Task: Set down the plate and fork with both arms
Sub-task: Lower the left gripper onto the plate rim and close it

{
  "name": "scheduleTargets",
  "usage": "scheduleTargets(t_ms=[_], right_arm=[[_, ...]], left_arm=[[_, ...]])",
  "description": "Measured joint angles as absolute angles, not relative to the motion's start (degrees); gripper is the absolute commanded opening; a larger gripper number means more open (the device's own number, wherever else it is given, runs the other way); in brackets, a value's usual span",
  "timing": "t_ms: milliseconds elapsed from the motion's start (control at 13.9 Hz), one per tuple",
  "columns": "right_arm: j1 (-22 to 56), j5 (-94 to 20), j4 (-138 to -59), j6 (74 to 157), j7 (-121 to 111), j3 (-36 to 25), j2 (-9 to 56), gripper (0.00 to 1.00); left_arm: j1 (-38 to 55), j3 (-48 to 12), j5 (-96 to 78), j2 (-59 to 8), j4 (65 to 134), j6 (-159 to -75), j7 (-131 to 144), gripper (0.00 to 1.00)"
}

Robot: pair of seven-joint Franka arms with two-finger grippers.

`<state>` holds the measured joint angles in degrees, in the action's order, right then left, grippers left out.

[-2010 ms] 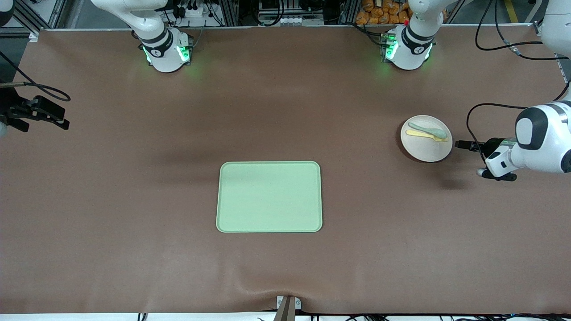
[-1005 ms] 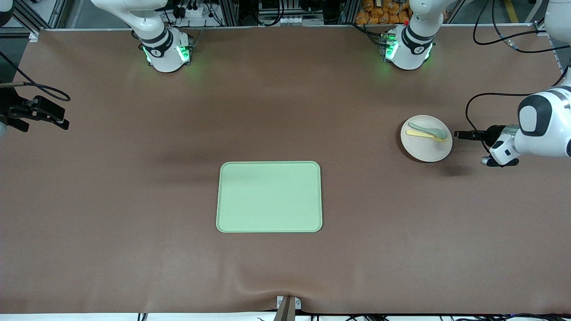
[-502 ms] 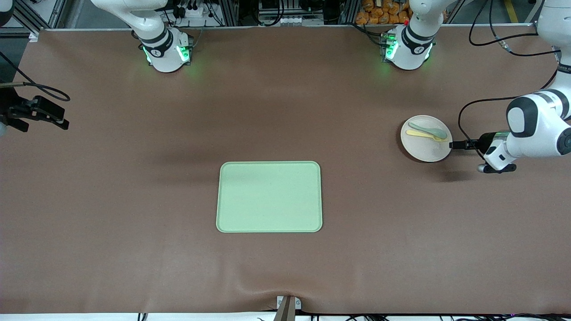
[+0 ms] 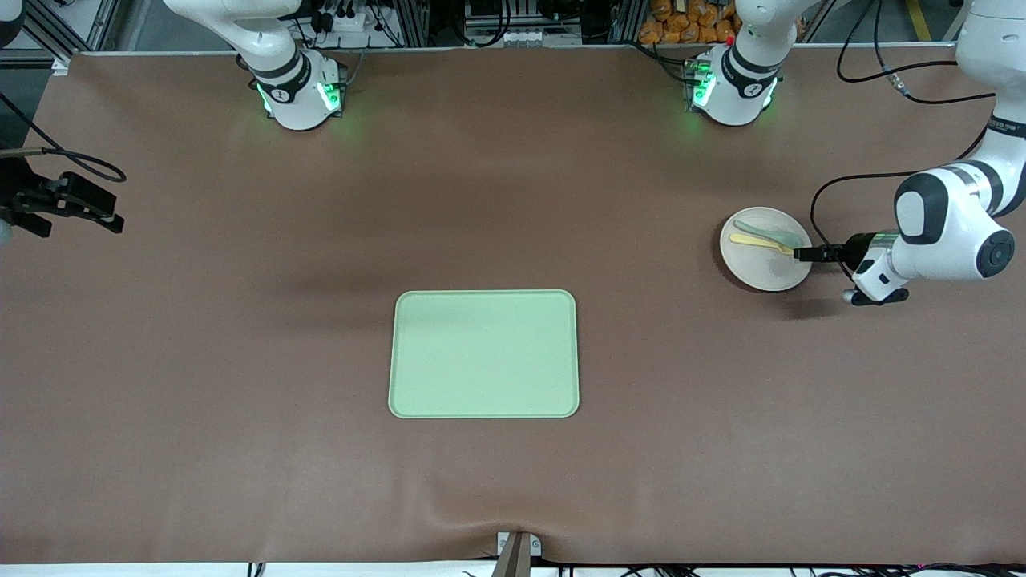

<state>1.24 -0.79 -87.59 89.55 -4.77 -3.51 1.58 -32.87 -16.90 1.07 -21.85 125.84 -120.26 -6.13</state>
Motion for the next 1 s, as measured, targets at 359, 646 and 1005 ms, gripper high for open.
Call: scheduleTargets(t_ms=[359, 646, 1005], right_arm=[[1.2, -0.8, -87.6, 89.5, -4.8, -3.5, 1.6, 1.00], [1.2, -0.8, -87.6, 89.5, -4.8, -3.5, 1.6, 1.00], [1.2, -0.8, -87.6, 89.5, -4.8, -3.5, 1.6, 1.00]], left_arm=[[-33.0, -19.0, 1.1, -17.7, 130.1, -120.3, 8.4, 1.00], [-33.1, -19.5, 1.1, -15.0, 134.7, -120.2, 13.6, 1.00], [-35.7, -19.4, 0.9, -13.8, 137.8, -120.2, 13.9, 1.00]])
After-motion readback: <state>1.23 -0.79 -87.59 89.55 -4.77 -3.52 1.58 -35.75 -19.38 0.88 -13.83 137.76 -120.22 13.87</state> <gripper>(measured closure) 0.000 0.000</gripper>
